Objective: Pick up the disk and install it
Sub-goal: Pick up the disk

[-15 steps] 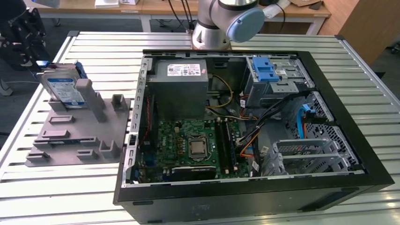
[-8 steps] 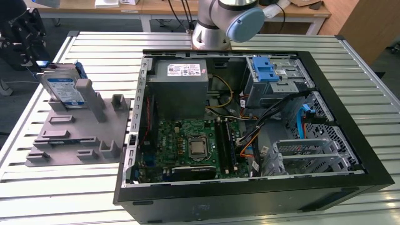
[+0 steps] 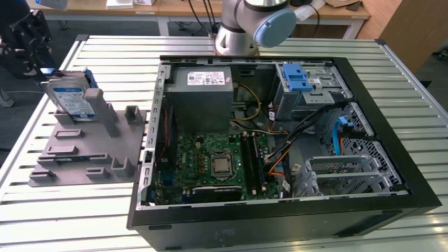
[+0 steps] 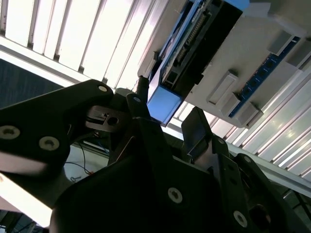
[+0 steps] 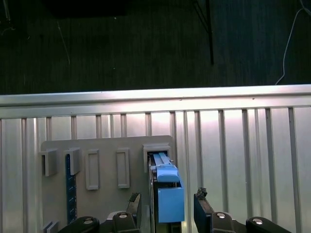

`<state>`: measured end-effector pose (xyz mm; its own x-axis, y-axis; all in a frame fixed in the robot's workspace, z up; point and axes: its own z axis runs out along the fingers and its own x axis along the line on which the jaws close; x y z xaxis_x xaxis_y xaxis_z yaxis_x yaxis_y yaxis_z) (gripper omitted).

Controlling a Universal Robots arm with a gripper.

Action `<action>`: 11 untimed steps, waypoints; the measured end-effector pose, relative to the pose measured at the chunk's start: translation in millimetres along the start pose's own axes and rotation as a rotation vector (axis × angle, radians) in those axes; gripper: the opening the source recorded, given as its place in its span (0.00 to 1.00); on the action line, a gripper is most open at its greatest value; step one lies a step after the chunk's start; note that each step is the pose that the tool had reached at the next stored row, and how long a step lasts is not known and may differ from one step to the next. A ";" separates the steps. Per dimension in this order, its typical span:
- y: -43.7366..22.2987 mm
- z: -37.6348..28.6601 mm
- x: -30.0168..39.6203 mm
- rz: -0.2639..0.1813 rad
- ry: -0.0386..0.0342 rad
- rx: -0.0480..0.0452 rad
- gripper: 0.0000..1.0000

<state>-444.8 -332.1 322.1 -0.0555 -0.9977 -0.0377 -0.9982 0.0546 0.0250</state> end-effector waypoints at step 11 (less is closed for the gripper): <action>1.6 17.0 -1.5 0.000 0.0014 -0.0001 0.55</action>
<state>-446.7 -329.8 305.2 -0.0550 -0.9978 -0.0364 -0.9982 0.0541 0.0251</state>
